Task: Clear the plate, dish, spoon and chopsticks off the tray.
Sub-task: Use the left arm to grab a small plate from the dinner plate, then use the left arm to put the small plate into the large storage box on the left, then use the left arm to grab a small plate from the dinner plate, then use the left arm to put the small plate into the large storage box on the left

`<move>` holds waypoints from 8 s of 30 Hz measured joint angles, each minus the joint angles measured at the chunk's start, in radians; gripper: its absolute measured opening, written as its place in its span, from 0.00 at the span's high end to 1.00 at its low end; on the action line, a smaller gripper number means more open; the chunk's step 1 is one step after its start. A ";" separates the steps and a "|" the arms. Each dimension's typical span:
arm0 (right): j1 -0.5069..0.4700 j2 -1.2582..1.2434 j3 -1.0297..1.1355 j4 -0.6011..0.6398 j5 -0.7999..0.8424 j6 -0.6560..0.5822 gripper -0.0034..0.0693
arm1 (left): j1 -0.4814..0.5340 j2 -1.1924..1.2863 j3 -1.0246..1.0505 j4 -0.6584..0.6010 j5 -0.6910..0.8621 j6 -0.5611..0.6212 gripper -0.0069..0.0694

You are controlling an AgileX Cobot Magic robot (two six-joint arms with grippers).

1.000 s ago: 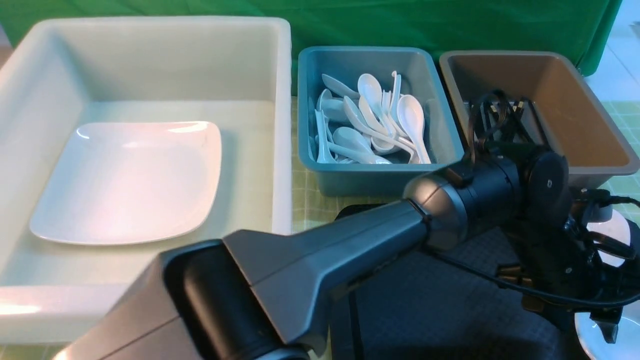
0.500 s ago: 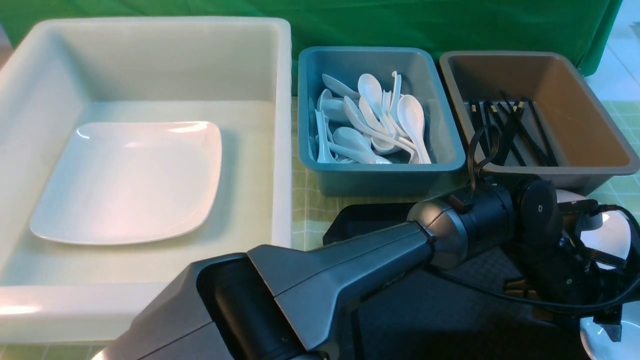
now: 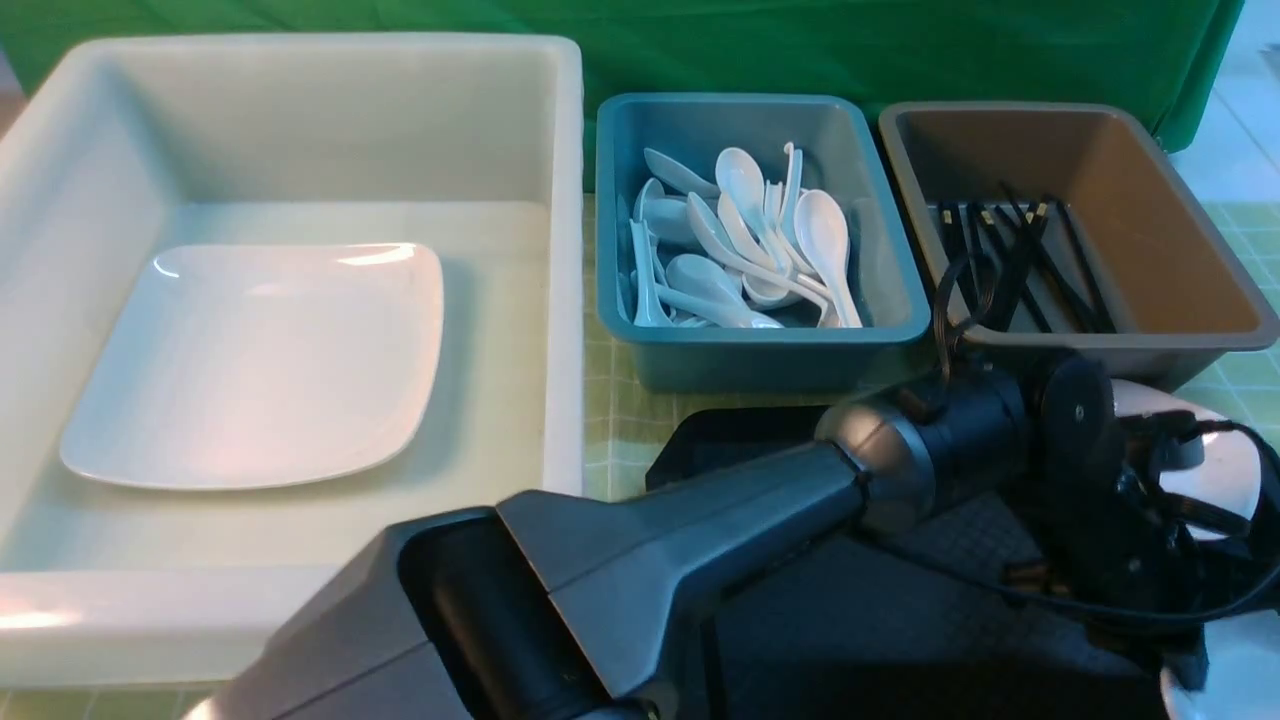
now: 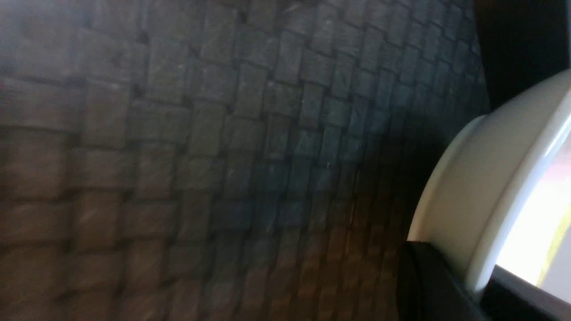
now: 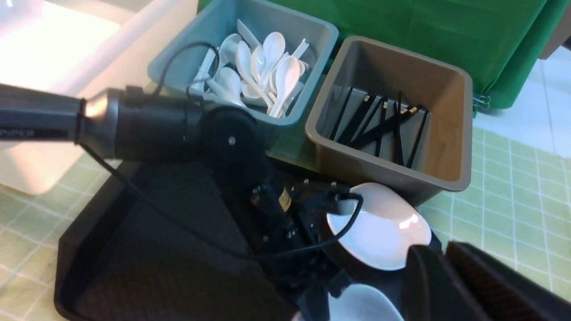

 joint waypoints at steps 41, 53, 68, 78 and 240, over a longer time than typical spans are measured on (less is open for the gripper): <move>0.000 0.000 0.000 0.000 -0.034 0.027 0.84 | 1.007 -0.874 1.167 0.031 -0.145 0.330 0.91; 0.000 0.000 0.000 0.000 -0.038 0.031 0.82 | 1.007 -0.867 1.340 -0.066 -0.127 0.468 0.91; 0.000 0.000 0.000 -0.038 -0.120 0.028 0.81 | 1.009 -0.867 1.423 -0.068 -0.118 0.436 0.91; 0.000 0.000 0.001 -0.048 -0.183 0.021 0.79 | 1.009 -0.867 1.426 -0.053 -0.089 0.414 0.87; 0.000 0.112 0.001 -0.044 -0.236 0.082 0.63 | 1.097 -1.038 1.515 -0.154 -0.203 0.395 0.89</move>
